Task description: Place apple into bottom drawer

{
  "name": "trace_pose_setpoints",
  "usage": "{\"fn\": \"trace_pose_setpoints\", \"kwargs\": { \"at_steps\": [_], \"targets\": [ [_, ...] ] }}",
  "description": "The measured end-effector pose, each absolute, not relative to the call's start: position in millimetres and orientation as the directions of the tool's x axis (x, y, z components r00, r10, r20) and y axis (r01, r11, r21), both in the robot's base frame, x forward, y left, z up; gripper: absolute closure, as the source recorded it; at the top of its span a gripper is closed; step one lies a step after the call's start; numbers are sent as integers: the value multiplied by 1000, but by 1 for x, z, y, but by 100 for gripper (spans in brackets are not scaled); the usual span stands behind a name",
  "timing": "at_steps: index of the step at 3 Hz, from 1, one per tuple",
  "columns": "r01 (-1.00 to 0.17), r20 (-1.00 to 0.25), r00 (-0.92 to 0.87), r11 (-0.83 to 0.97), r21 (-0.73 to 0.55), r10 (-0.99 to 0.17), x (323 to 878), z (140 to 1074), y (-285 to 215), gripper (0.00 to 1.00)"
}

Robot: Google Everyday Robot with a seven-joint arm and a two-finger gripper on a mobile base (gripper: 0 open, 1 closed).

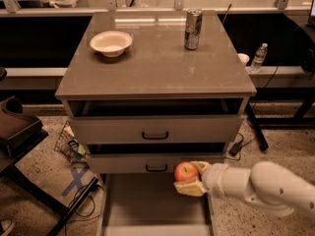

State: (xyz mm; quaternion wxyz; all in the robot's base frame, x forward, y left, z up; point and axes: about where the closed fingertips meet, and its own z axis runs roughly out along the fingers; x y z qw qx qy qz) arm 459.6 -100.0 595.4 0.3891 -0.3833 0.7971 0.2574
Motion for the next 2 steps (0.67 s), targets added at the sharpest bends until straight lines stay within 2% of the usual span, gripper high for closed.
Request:
{"fn": "trace_pose_setpoints", "kwargs": {
  "at_steps": [1,2],
  "targets": [
    [-817,-846,-369,568,98,-385,441,529,-94,100],
    [-817,-846,-369,568,98,-385,441,529,-94,100]
  ]
}}
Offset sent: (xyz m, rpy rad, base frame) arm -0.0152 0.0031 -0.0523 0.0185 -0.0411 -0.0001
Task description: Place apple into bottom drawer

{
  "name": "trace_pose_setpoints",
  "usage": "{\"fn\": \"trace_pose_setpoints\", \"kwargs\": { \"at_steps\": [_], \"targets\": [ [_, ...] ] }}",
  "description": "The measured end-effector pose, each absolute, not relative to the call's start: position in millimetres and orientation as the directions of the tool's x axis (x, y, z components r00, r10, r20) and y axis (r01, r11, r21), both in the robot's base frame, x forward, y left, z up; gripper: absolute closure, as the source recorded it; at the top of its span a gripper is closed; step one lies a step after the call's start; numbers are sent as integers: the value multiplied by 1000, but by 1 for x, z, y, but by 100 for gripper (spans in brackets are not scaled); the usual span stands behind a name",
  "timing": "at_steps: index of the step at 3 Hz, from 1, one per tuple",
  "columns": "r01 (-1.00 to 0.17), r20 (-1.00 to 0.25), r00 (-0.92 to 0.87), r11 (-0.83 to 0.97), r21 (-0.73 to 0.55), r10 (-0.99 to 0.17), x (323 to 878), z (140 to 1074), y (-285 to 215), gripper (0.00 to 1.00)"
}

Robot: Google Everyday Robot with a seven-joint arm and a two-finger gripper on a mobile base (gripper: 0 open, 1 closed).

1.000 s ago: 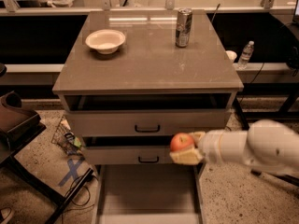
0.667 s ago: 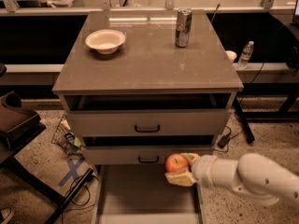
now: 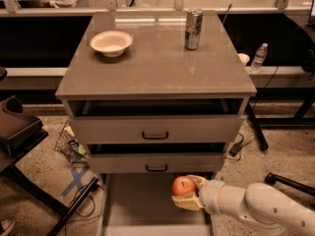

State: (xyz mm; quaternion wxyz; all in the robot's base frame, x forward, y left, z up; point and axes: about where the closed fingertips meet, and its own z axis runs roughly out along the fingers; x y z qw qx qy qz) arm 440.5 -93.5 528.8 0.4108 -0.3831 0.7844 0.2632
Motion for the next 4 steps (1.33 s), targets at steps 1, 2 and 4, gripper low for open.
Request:
{"fn": "trace_pose_setpoints", "kwargs": {
  "at_steps": [1,2,4],
  "targets": [
    [-832,-857,-364,540,123,-364,448,499,-78,100],
    [-890,-890,-249,453,55,-381,495,423,-34,100],
    [-943,-911,-175,328,47,-374,518,309,23,100]
  ]
}}
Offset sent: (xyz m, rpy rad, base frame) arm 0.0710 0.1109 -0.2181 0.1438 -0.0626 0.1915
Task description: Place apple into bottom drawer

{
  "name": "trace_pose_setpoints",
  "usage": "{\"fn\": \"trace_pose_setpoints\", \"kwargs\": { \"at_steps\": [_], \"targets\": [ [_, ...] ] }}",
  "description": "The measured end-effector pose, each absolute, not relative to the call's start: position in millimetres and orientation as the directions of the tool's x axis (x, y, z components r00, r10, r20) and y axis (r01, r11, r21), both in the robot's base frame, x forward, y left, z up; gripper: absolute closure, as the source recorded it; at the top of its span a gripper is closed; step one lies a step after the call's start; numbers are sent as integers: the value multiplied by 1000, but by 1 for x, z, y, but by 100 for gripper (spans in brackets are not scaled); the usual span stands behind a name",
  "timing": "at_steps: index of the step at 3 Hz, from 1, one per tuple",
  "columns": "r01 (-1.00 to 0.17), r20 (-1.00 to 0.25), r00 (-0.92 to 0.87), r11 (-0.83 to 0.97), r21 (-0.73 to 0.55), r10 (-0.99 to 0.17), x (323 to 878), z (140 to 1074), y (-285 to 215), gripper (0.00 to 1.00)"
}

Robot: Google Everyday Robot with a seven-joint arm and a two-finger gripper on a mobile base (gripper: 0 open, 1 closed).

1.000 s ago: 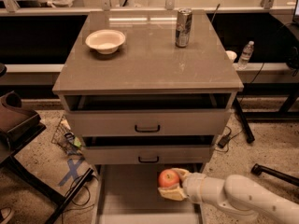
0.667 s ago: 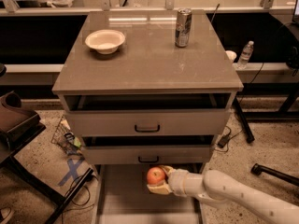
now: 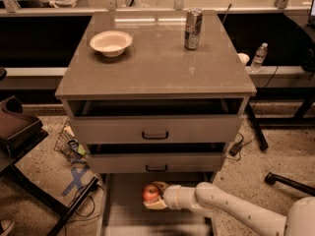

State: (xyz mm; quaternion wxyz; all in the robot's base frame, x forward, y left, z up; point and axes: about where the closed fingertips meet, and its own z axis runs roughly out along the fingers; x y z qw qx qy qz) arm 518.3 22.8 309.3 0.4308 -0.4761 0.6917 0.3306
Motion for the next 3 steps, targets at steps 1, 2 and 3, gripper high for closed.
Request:
{"fn": "trace_pose_setpoints", "kwargs": {
  "at_steps": [1,2,3],
  "targets": [
    [-944,-911,-175,328,47,-374,518,309,23,100],
    [-957,-917,-164,282,59,-363,519,258,37,100],
    [-970,-922,-132,238,45,-363,523,214,47,100]
  ]
}}
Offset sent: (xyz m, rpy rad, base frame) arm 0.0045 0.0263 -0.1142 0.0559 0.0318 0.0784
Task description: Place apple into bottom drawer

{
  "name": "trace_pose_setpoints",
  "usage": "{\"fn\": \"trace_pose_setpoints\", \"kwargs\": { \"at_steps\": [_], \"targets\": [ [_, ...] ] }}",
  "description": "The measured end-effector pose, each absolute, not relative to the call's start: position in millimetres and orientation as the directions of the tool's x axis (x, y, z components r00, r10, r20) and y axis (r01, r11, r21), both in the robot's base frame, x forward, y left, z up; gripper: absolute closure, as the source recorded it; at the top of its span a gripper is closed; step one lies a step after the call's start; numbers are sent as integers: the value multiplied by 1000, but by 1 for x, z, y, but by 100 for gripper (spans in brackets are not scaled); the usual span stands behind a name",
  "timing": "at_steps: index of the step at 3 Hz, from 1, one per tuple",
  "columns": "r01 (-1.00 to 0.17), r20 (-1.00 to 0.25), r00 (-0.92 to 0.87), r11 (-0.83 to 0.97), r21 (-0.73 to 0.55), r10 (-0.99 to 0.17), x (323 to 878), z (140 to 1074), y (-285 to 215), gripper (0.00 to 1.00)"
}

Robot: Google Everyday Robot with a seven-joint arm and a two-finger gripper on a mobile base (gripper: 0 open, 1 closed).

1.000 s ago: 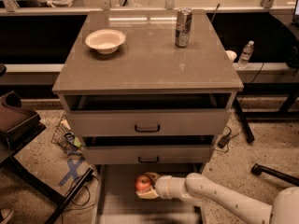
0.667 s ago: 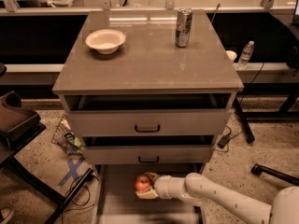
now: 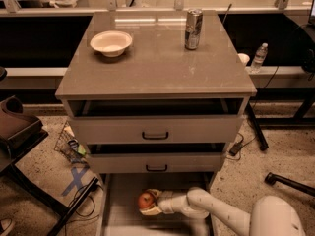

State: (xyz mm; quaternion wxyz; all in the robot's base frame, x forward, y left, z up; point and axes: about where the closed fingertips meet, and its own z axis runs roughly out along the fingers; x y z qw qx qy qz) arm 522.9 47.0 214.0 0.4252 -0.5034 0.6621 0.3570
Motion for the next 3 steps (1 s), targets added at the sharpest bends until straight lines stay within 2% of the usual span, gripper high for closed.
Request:
{"fn": "trace_pose_setpoints", "kwargs": {
  "at_steps": [2,3],
  "targets": [
    [-989,-876,-87,149,18,-474,526,152,69,97],
    [-988,-880,-90,152,20,-467,525,153,69,75]
  ]
}}
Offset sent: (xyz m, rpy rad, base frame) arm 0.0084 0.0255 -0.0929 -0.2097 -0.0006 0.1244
